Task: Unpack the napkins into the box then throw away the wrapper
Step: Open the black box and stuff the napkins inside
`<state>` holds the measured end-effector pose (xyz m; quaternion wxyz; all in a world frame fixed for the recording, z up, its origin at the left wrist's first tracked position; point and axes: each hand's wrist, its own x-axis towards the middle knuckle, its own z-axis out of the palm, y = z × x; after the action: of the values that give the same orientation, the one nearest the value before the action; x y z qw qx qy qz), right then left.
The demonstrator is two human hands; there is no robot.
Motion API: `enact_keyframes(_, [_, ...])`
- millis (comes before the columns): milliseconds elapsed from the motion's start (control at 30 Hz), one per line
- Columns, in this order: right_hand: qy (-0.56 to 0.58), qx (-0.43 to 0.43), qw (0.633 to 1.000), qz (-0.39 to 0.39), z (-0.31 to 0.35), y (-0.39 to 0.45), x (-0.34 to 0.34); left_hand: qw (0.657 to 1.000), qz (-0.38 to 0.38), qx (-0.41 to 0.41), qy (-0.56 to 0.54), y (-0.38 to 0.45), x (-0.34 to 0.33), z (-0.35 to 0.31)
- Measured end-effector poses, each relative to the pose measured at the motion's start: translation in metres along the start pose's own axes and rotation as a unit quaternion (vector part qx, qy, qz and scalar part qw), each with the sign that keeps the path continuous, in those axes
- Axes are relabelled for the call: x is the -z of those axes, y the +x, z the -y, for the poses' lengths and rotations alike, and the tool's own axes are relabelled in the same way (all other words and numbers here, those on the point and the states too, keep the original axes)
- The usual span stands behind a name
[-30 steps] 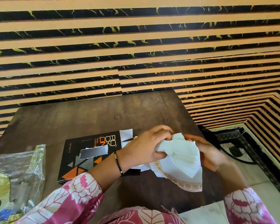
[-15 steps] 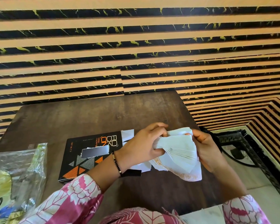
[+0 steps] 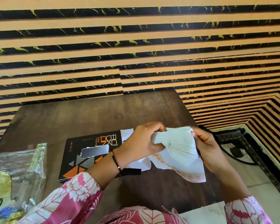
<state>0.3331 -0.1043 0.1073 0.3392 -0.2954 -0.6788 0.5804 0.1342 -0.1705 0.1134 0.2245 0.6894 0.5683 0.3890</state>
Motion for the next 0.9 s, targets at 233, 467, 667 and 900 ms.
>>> enact_keyframes(233, [-0.012,-0.059,0.985,0.163,0.018,-0.007,0.003,1.000,-0.025,0.012,-0.001,0.002,0.006,0.001])
enact_keyframes(467, [-0.057,-0.022,0.974,0.216,0.028,-0.005,-0.013,0.998,-0.042,0.044,-0.019,0.002,0.013,0.002])
enact_keyframes(667, [-0.227,0.017,0.974,-0.025,0.019,-0.002,-0.020,0.997,-0.045,0.053,-0.045,0.001,0.017,-0.003])
enact_keyframes(900, [0.078,-0.078,0.990,-0.087,0.041,-0.004,-0.007,0.950,-0.078,0.149,-0.263,0.009,0.049,-0.014])
